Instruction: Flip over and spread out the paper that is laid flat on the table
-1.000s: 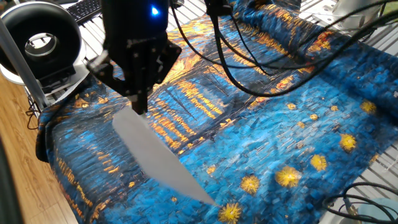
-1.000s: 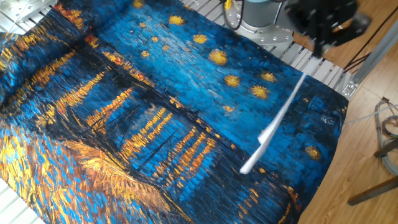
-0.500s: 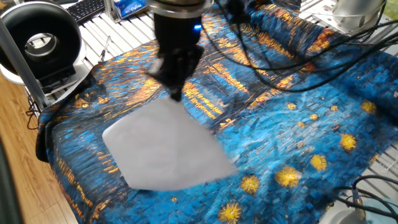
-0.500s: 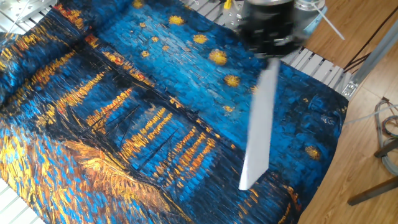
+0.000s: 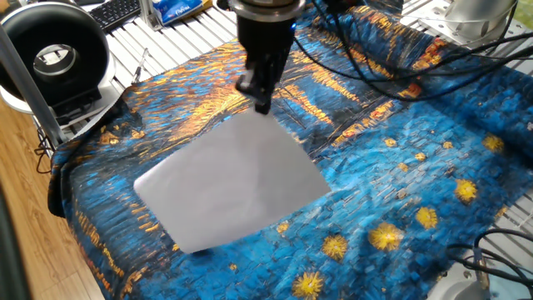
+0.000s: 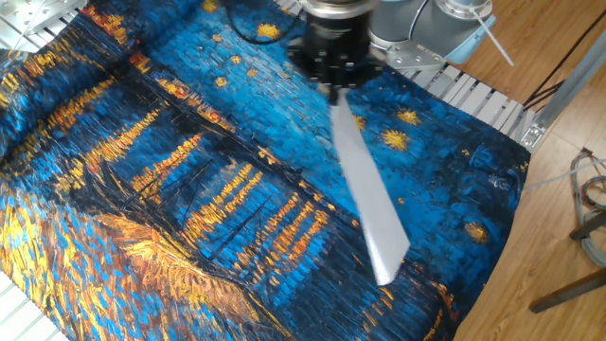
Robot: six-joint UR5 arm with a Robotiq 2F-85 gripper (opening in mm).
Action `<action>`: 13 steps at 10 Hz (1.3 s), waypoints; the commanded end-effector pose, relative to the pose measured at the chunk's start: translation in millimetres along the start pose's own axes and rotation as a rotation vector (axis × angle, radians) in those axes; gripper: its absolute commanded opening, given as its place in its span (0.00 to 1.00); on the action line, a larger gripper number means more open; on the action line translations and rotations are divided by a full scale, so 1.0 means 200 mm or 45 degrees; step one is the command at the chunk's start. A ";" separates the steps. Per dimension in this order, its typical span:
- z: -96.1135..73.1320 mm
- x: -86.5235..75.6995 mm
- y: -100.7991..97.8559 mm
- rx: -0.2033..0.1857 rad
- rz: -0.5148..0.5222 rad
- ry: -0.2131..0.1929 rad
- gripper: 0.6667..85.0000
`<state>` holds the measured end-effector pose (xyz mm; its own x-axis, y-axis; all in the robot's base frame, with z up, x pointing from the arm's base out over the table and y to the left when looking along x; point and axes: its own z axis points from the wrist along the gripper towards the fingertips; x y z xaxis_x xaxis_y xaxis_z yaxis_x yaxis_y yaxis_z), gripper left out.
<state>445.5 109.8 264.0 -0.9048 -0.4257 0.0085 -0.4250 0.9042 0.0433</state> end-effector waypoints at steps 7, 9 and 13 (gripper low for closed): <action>0.03 -0.05 -0.21 0.135 -0.234 -0.022 0.00; 0.03 -0.05 -0.23 0.144 -0.250 -0.029 0.00; 0.06 -0.06 -0.25 0.157 -0.261 -0.037 0.00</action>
<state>474.2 69.0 253.3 -0.8046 -0.5938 -0.0034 -0.5914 0.8019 -0.0850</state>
